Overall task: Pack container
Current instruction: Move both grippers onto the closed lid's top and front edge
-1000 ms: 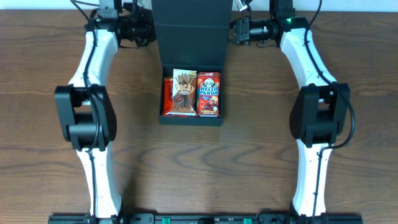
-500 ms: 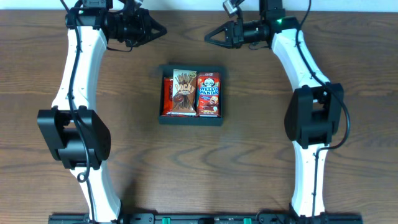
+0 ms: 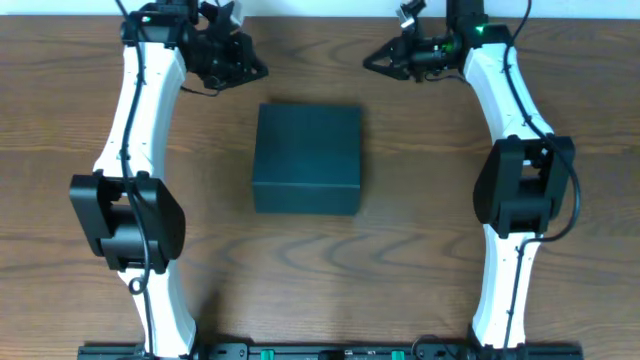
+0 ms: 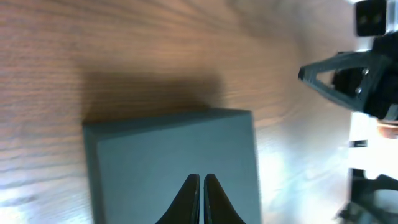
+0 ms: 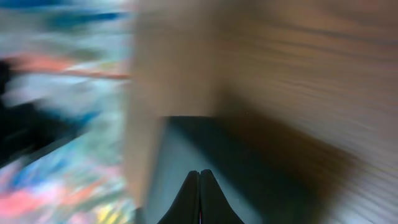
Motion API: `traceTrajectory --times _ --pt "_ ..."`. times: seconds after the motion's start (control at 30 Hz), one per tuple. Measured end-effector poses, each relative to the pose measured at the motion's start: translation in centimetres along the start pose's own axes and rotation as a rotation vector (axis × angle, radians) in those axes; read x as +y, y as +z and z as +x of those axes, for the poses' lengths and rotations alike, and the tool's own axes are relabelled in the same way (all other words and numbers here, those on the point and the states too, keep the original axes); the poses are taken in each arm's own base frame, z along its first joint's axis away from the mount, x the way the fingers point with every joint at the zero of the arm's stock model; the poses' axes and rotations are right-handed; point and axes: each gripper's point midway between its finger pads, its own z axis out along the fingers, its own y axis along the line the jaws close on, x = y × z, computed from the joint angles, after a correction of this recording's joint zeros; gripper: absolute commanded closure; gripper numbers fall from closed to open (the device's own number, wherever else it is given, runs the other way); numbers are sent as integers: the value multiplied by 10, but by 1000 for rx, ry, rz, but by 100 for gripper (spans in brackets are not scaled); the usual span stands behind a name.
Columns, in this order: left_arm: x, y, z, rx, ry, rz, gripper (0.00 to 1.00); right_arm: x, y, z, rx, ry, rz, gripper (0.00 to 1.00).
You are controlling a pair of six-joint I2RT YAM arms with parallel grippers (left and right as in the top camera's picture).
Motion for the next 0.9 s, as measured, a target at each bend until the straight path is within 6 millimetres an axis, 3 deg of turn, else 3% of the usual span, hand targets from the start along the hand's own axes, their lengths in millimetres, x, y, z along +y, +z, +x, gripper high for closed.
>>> traceTrajectory --times 0.13,0.23,0.43,0.57,0.73,0.9 --pt "-3 11 10 25 47 -79 94 -28 -11 8 -9 21 252 98" --pt "-7 10 19 40 103 -144 94 -22 -39 15 -26 -24 402 98" --pt "-35 -46 36 2 297 -228 94 58 -122 37 -116 -202 524 98" --pt "-50 -66 57 44 382 -192 94 100 -156 66 -132 -269 537 98" --pt "-55 -53 81 142 442 -77 94 131 -169 115 -68 -333 572 98" --pt "-36 -21 104 223 426 -19 94 133 -137 155 1 -385 590 98"
